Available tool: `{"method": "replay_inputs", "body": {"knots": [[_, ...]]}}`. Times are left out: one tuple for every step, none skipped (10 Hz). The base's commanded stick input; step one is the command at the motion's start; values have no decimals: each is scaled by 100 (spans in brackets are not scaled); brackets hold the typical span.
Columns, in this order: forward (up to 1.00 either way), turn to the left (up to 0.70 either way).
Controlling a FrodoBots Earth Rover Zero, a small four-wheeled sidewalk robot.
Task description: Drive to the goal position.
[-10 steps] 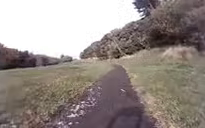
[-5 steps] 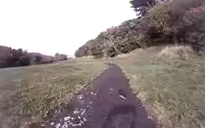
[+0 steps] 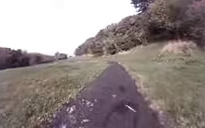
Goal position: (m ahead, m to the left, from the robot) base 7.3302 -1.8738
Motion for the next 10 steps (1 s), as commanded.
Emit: {"method": "replay_inputs", "body": {"knots": [[100, 0], [100, 0], [100, -32], [100, -37], [100, -40], [100, -27], [100, -8], [100, 0], [100, 0], [100, 0]]}}
